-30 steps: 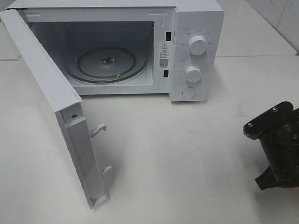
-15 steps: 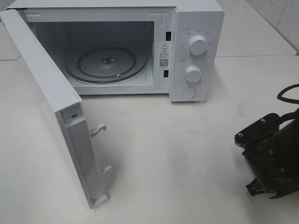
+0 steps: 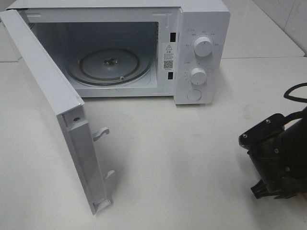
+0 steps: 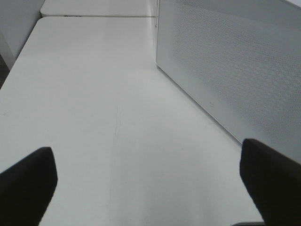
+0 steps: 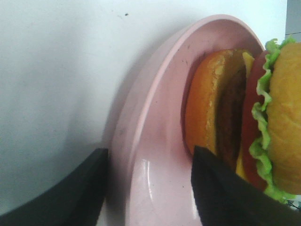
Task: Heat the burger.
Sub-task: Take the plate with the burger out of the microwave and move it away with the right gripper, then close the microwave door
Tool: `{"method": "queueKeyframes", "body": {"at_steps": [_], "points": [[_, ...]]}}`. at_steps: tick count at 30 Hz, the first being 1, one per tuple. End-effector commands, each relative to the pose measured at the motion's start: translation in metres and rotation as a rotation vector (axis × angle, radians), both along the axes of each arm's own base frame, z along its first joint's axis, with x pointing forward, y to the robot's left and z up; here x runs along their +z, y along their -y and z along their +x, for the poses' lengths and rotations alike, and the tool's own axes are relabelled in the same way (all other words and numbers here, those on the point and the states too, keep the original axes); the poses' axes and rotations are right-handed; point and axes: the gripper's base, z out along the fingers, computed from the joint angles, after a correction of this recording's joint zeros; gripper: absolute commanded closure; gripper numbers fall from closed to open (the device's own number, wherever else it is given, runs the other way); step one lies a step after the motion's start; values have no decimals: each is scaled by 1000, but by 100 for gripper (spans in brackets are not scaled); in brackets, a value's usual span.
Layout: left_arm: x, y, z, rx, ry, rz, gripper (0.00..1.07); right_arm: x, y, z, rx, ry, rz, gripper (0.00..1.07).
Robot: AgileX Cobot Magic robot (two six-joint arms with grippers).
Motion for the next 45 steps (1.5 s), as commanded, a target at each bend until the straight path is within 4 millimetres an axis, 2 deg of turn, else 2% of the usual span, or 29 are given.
{"method": "queueKeyframes", "body": {"at_steps": [1,9,15,16,24,30,31,32,33,35,37,38,40,45], "points": [[0,0,0,4,17,-1,9,8,0,0,7,0,16,51],[0,0,0,4,17,-1,9,38,-1,-9,46,-33,120,51],[0,0,0,4,17,-1,9,61,-3,-19,138,-74,234,49],[0,0,0,4,17,-1,9,69,-3,-22,164,-72,272,48],[0,0,0,4,17,-1,9,94,0,-40,282,-112,383,37],[0,0,0,4,17,-1,9,111,1,-51,351,-107,461,34],[0,0,0,4,17,-1,9,122,0,-55,375,-107,504,34],[0,0,0,4,17,-1,9,122,0,-55,375,-107,504,34],[0,0,0,4,17,-1,9,134,-1,-58,421,-99,541,34],[0,0,0,4,17,-1,9,139,-1,-60,448,-99,554,34],[0,0,0,4,17,-1,9,154,-1,-66,504,-99,586,32],[0,0,0,4,17,-1,9,154,-1,-66,504,-99,586,32],[0,0,0,4,17,-1,9,174,1,-74,535,-80,641,30],[0,0,0,4,17,-1,9,189,8,-83,549,-43,666,31]]}}
